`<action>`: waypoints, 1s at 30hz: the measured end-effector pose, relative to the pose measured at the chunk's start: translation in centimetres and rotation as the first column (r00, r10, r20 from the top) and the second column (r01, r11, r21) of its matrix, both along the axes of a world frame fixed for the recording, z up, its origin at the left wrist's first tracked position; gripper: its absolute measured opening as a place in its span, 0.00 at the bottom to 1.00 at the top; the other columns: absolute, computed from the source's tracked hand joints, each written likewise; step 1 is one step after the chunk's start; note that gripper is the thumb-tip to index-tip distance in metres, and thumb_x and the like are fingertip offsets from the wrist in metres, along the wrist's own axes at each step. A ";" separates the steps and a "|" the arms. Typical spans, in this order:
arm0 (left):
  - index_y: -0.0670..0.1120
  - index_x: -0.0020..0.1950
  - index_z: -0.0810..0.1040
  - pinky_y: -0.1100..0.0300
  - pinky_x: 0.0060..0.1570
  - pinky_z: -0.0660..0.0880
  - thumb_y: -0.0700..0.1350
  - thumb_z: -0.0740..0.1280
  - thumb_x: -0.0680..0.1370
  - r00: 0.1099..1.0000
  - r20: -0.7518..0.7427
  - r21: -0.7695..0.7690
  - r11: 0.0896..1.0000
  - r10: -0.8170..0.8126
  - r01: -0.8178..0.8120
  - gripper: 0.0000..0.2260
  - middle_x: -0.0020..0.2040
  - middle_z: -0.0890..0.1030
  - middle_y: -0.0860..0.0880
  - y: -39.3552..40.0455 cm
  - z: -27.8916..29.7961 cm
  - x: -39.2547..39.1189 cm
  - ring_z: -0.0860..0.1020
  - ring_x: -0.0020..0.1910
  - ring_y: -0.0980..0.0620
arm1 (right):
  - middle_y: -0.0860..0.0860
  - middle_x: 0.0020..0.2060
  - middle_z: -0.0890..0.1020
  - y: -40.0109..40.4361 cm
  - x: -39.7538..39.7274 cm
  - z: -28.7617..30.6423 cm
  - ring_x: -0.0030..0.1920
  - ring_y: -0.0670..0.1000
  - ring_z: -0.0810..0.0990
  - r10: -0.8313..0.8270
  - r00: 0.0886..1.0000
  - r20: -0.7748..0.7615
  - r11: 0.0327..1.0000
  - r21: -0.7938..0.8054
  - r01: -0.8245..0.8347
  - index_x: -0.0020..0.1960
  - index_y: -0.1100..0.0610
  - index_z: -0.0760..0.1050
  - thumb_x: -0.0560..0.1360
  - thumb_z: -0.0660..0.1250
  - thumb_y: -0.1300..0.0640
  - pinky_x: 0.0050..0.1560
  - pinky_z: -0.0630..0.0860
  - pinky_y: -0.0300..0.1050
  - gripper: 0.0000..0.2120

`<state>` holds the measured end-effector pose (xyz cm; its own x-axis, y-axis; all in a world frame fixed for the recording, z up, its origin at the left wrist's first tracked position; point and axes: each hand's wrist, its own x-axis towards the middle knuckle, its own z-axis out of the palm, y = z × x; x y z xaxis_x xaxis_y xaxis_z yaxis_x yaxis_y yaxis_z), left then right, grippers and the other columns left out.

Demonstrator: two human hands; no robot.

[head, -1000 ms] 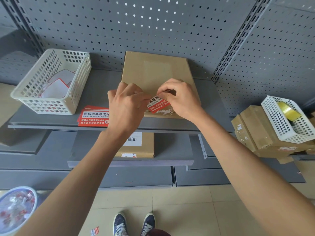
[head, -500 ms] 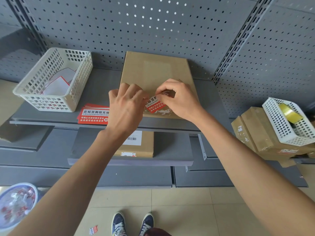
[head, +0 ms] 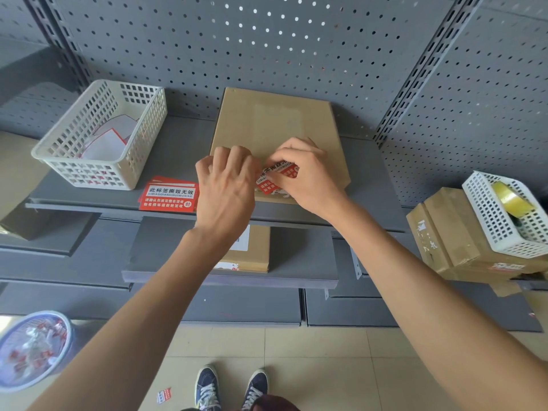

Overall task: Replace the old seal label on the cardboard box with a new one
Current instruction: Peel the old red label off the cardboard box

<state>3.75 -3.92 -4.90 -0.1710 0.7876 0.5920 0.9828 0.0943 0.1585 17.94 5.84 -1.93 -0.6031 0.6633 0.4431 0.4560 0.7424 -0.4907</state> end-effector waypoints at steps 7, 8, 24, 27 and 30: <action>0.44 0.56 0.79 0.48 0.57 0.66 0.41 0.69 0.79 0.989 0.136 0.089 0.995 -0.057 0.045 0.06 0.58 0.80 0.46 -0.6 -0.6 0.1 0.73 0.56 0.41 | 0.42 0.43 0.80 0.0 0.0 0.2 0.48 0.49 0.76 -0.006 1.000 -0.012 1.000 -0.026 0.006 0.43 0.50 0.85 0.71 0.77 0.56 0.50 0.75 0.52 0.03; 0.44 0.56 0.80 0.48 0.57 0.66 0.40 0.69 0.79 0.987 0.149 0.105 0.993 -0.064 0.048 0.06 0.58 0.80 0.46 -0.7 -0.8 0.1 0.73 0.56 0.41 | 0.42 0.42 0.80 0.0 0.0 0.2 0.48 0.49 0.76 -0.008 1.000 -0.012 0.999 -0.033 0.008 0.43 0.50 0.85 0.71 0.77 0.56 0.49 0.75 0.52 0.03; 0.46 0.47 0.79 0.48 0.47 0.63 0.35 0.71 0.76 0.993 0.102 0.160 0.984 0.055 -0.071 0.06 0.47 0.80 0.48 -0.7 -1.7 1.5 0.74 0.47 0.41 | 0.43 0.41 0.80 0.4 -0.3 -0.8 0.47 0.50 0.77 0.008 0.998 -0.067 1.000 -0.001 -0.009 0.42 0.49 0.83 0.69 0.77 0.57 0.49 0.76 0.55 0.05; 0.46 0.48 0.79 0.50 0.45 0.61 0.36 0.70 0.78 0.991 0.122 0.188 0.979 0.057 -0.079 0.05 0.47 0.81 0.48 -0.8 -1.9 1.7 0.72 0.47 0.42 | 0.42 0.41 0.80 0.2 -0.2 -0.6 0.48 0.50 0.77 0.015 0.998 -0.056 1.000 -0.008 -0.015 0.42 0.49 0.82 0.70 0.77 0.56 0.49 0.76 0.54 0.04; 0.46 0.48 0.79 0.49 0.45 0.63 0.36 0.70 0.78 0.985 0.160 0.198 0.975 0.065 -0.097 0.05 0.47 0.81 0.48 -0.8 -2.0 2.0 0.73 0.47 0.41 | 0.42 0.41 0.79 0.1 -0.2 -0.4 0.48 0.49 0.77 0.024 0.998 -0.053 1.000 -0.015 -0.025 0.42 0.49 0.82 0.70 0.77 0.58 0.49 0.76 0.54 0.05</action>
